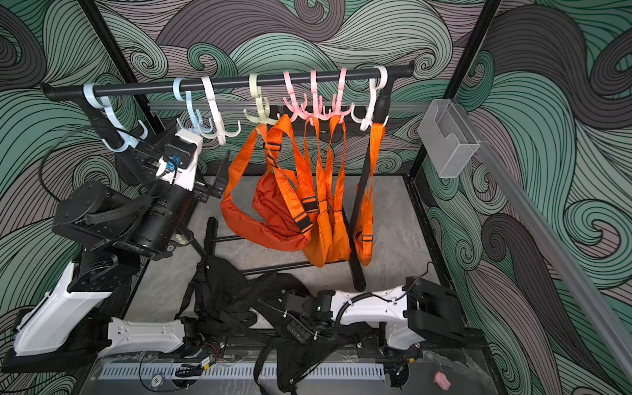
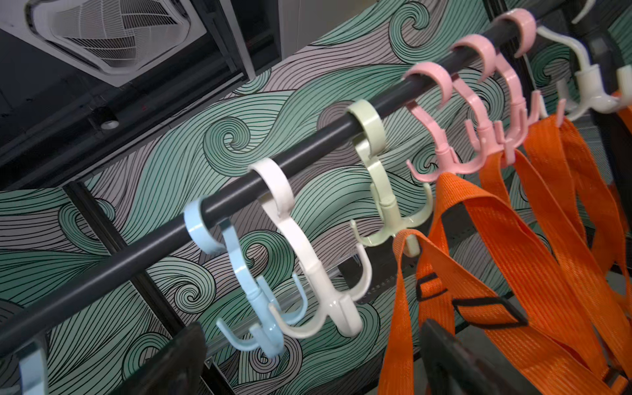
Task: Hang the bag on a hook
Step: Pick up the bag from the center of the board.
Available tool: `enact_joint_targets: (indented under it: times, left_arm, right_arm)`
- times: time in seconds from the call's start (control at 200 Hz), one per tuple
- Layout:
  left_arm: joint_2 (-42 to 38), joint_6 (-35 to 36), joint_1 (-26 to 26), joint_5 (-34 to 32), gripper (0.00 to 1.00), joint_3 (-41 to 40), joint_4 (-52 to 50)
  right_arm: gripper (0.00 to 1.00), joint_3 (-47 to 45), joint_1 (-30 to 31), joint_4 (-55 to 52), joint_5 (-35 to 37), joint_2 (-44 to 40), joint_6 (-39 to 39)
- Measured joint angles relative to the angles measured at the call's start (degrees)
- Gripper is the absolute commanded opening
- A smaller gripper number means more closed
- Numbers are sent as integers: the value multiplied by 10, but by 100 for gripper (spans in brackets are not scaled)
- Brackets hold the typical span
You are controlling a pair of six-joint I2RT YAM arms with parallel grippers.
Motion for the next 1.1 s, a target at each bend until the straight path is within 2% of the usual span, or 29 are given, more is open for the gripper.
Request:
enact_joint_targets:
  times: [0.105,0.26,0.35,0.49,0.6,0.765,0.931,0.951,1.031,1.101]
  left_arm:
    - [-33,23,-18,-12,99,-103,24]
    - [-49,-3,-29,-29,98,-191,22]
    - [-68,-27,-37,-41,98,-232,9]
    - [-104,-61,-47,-64,97,-276,0]
    - [-145,-85,-51,-80,97,-321,1]
    - [-191,-120,-51,-93,97,-370,3]
    - [-201,-144,-51,-106,97,-402,15]
    - [-200,-146,-51,-107,97,-408,16]
    - [-200,-157,-51,-115,97,-436,22]
    - [-202,-173,-46,-116,97,-458,23]
  right_arm:
    - [79,0,0,-18,-28,-13,23]
    - [60,6,0,-21,-54,20,52]
    - [36,13,-4,-17,-48,35,55]
    - [13,13,-32,-3,-47,42,59]
    - [0,12,-72,21,-44,41,47]
    - [0,12,-127,54,-19,19,15]
    - [0,50,-136,51,18,-18,-37]
    - [6,56,-137,49,19,-26,-44]
    - [42,68,-138,46,10,-64,-68]
    - [53,66,-132,44,-11,-98,-83]
